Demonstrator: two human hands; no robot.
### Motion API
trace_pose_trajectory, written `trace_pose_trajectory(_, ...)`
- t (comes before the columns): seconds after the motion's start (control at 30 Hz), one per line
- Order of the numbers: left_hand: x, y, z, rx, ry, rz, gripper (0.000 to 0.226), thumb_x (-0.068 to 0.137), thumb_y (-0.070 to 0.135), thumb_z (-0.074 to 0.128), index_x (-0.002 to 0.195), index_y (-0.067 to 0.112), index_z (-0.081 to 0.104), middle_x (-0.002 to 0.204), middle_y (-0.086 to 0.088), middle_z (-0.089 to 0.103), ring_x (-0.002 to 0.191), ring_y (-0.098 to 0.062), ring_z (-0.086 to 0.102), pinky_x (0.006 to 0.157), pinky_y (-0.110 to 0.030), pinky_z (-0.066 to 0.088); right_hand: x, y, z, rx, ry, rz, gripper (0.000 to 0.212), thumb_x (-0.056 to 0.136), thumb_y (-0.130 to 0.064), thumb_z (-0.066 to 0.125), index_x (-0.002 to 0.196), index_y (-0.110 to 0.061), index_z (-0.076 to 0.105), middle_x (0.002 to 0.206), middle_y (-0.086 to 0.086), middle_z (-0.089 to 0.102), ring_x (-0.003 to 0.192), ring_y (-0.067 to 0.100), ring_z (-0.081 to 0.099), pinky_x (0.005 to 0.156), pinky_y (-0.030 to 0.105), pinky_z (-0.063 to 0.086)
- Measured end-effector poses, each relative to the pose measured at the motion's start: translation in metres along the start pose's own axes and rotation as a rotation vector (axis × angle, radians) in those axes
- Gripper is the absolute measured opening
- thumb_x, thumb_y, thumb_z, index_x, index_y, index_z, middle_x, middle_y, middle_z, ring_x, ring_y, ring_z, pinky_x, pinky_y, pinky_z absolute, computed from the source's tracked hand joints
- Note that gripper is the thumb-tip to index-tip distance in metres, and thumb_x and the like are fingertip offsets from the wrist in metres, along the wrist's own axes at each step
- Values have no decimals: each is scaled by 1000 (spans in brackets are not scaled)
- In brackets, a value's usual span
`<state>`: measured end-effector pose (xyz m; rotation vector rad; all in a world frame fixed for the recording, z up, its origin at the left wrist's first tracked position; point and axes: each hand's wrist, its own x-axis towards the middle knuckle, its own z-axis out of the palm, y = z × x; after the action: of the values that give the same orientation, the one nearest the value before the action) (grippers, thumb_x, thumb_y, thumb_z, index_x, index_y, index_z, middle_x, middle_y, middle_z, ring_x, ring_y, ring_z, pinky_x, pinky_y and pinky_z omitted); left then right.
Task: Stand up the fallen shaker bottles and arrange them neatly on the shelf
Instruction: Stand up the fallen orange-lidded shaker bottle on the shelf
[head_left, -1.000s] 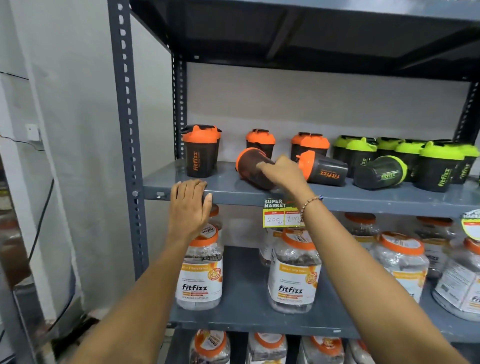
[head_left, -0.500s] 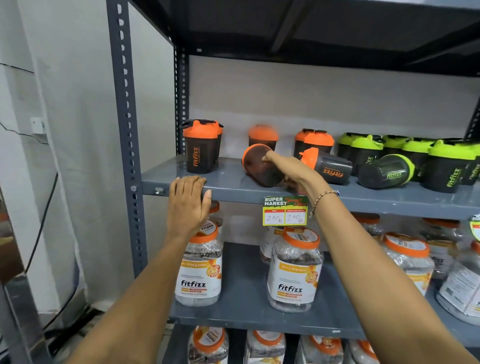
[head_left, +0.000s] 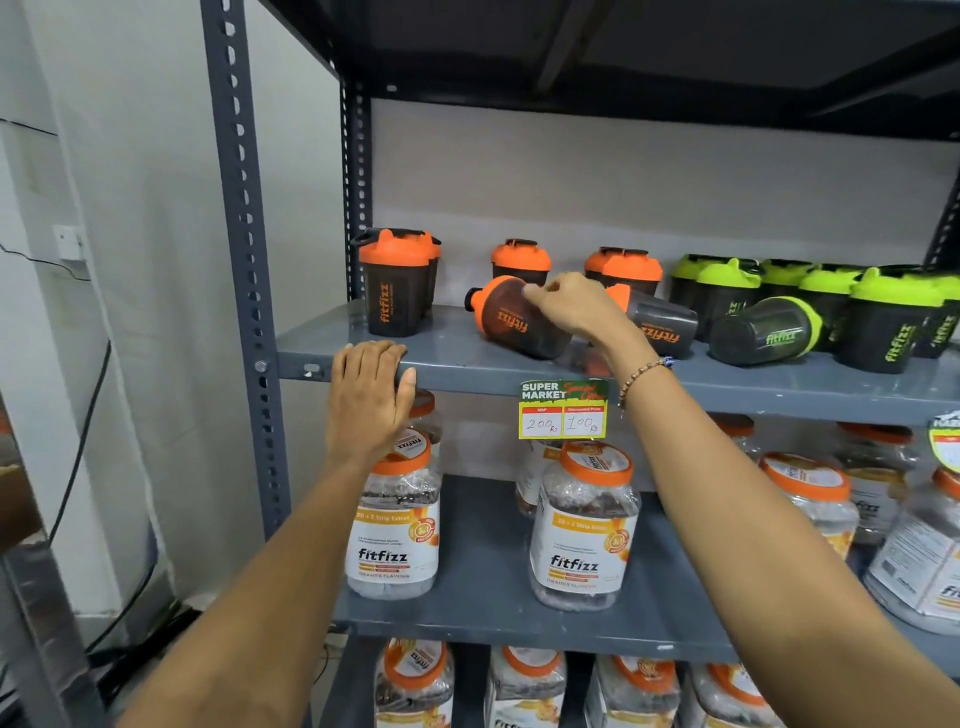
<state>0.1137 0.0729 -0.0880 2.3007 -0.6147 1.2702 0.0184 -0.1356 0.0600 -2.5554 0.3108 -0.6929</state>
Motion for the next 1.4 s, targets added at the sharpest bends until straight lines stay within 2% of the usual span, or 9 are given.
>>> trace_pose_trajectory(0.1,0,0,-1,-12,-7,-4,44,95,37,34,121,9,56,120,-10,59,115,-26,52,110,-41,27,5,-5,-4,-172,-191,55,78,82,-42,69,141,-5,32,133,15,52,117,32,53,80,37,43)
trace_pose_trajectory(0.23,-1,0,-2,-23,-10,-1,43,95,36,36,122,9,56,121,-10,59,116,-26,51,110,-42,28,10,-8,-9,-88,-283,124,90,75,-24,79,142,-3,23,135,18,48,109,33,54,76,37,48)
trace_pose_trajectory(0.37,-1,0,-2,-21,-4,4,45,95,37,34,122,9,56,120,-11,59,115,-27,52,110,-42,29,16,7,-6,541,-331,277,61,72,-12,77,125,-4,49,125,18,57,109,35,60,82,43,59)
trace_pose_trajectory(0.53,-1,-1,0,-28,22,11,44,94,36,35,120,8,57,118,-11,60,113,-28,54,108,-43,31,9,31,20,1440,-330,264,46,83,-2,64,126,2,48,113,19,60,103,29,62,92,44,54)
trace_pose_trajectory(0.73,1,-5,7,11,51,34,41,94,36,37,118,9,57,117,-11,60,110,-27,52,105,-40,30,20,23,41,1047,-300,136,43,77,-14,76,117,-6,59,108,8,68,107,21,62,90,28,49)
trace_pose_trajectory(0.93,1,-10,12,42,92,63,39,94,35,39,117,9,56,116,-11,60,109,-25,50,104,-37,27,50,18,68,602,-148,126,53,57,-3,87,102,-14,62,111,12,71,105,29,65,89,36,53)
trace_pose_trajectory(1.13,2,-11,15,33,121,66,38,93,34,39,115,9,56,114,-12,60,108,-25,50,104,-38,28,56,20,70,517,-158,150,60,62,-5,85,116,-3,58,113,11,67,108,28,62,91,34,50)
trace_pose_trajectory(1.3,2,-1,13,-69,146,-19,37,93,32,36,111,8,60,111,-10,62,110,-24,54,112,-39,24,46,20,61,450,-195,128,89,65,-17,86,137,-4,35,135,9,52,127,27,48,110,43,39)
trace_pose_trajectory(1.4,2,17,14,-135,193,-89,35,95,27,34,107,10,62,111,-8,63,114,-23,53,117,-38,14,35,35,45,408,-83,47,70,72,-11,80,133,-5,47,128,5,58,122,21,54,107,40,43)
